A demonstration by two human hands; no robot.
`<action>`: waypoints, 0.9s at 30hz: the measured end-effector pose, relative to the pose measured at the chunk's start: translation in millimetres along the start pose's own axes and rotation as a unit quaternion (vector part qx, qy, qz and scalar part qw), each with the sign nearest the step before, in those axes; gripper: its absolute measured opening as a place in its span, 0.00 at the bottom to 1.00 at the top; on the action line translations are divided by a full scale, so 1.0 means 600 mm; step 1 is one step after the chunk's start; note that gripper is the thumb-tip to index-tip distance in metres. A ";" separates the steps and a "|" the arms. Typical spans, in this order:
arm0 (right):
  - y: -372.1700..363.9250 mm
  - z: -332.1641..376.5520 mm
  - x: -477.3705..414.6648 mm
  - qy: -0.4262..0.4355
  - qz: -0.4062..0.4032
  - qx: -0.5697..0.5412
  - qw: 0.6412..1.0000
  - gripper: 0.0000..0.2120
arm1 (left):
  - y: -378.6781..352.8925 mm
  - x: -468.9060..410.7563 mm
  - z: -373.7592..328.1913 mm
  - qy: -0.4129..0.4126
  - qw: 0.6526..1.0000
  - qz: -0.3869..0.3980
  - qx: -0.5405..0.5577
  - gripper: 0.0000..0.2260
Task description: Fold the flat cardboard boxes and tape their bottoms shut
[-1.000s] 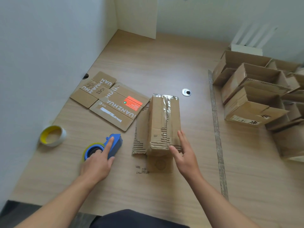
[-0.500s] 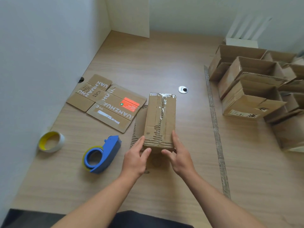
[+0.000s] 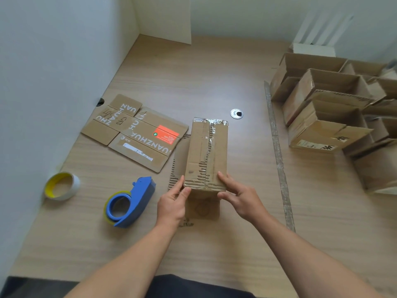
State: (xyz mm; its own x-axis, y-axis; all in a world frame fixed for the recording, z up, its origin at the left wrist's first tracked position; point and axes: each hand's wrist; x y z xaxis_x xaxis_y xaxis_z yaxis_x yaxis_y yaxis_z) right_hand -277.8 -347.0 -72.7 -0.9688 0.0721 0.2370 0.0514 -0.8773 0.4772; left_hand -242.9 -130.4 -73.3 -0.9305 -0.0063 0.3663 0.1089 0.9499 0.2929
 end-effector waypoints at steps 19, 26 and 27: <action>-0.052 0.029 -0.005 -0.096 -0.057 -0.147 0.983 0.39 | -0.023 -0.010 -0.024 0.067 0.994 0.023 0.079 0.20; -0.056 0.051 0.000 -0.134 -0.091 -0.219 0.962 0.34 | -0.024 -0.007 -0.049 0.066 0.997 -0.020 -0.041 0.18; -0.056 0.055 0.003 -0.138 -0.101 -0.210 0.963 0.34 | -0.022 -0.010 -0.052 0.054 0.996 -0.011 -0.073 0.19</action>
State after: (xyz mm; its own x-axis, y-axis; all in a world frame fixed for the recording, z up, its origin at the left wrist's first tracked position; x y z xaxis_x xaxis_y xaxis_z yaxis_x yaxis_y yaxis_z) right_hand -273.1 -301.7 -60.4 -0.8447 0.3333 0.4188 -0.2899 -0.9426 0.1655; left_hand -227.9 -152.6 -51.5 -0.8912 -0.0675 0.4485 0.1460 0.8935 0.4246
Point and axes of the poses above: each hand's wrist, its own x-axis away from the middle knuckle, its own y-axis out of the back of the hand, z = x × y
